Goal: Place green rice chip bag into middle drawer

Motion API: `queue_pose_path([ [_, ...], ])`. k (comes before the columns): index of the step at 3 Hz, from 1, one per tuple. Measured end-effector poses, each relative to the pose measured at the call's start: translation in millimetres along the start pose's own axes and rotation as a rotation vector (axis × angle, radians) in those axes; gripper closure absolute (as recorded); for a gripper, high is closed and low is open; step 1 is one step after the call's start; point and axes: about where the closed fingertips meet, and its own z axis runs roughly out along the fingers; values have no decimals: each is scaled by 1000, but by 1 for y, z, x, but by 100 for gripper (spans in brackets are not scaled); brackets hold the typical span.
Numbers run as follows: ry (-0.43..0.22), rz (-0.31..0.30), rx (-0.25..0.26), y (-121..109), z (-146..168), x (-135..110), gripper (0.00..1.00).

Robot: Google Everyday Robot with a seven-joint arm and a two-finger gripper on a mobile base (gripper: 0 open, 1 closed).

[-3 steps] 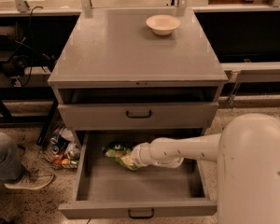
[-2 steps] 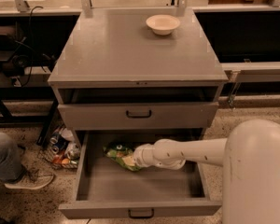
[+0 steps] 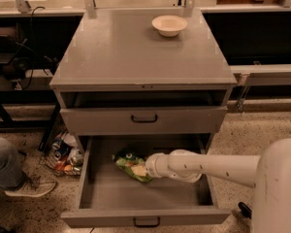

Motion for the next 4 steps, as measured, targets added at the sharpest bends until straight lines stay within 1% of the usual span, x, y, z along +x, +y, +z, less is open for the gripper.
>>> queue_pose_path([
  [1,-18,26,20,-4,-23,9,1],
  [2,-46,60,52,-13,-54,20,0],
  [3,-90,108,99,-27,-102,37,0],
  [4,-153,127,122,-28,-150,49,0],
])
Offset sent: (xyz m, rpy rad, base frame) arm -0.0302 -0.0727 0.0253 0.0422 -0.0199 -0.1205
